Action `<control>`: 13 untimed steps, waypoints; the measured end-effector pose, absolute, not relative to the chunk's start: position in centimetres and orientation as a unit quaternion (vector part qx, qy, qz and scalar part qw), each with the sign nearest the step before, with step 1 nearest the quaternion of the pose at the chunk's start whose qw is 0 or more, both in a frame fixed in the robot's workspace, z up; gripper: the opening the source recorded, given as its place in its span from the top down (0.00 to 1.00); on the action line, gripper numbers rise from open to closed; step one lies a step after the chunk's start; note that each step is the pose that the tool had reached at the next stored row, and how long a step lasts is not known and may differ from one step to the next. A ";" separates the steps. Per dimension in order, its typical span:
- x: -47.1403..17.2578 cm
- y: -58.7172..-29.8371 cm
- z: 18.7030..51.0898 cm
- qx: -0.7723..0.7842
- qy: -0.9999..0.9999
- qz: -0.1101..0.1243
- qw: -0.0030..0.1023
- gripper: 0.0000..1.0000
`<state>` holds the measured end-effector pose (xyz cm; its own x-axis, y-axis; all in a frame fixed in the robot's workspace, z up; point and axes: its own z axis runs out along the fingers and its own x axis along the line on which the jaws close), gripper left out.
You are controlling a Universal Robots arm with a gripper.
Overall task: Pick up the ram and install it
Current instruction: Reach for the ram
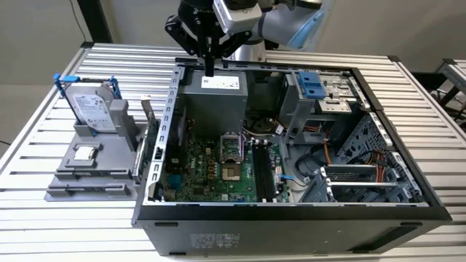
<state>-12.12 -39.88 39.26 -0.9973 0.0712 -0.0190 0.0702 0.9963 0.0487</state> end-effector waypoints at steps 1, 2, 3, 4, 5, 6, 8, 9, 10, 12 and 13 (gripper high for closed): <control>-12.1 -39.9 39.3 0.035 0.999 0.024 0.010 1.00; -12.1 -39.9 39.3 0.035 0.999 0.024 0.010 1.00; -12.1 -39.9 39.3 0.035 0.999 0.024 0.010 1.00; -12.2 -39.9 39.3 0.035 0.999 0.024 0.010 1.00; -12.2 -39.9 39.3 0.035 0.999 0.024 0.010 1.00; -12.3 -39.9 39.3 0.035 0.999 0.024 0.010 1.00; -12.6 -39.9 39.3 0.035 0.999 0.024 0.010 1.00; -12.8 -39.9 39.3 0.035 0.999 0.024 0.010 1.00; -13.0 -39.9 39.3 0.035 0.999 0.024 0.010 1.00; -13.4 -39.9 39.3 0.035 0.999 0.024 0.010 1.00; -13.6 -39.9 39.3 0.035 0.999 0.024 0.010 1.00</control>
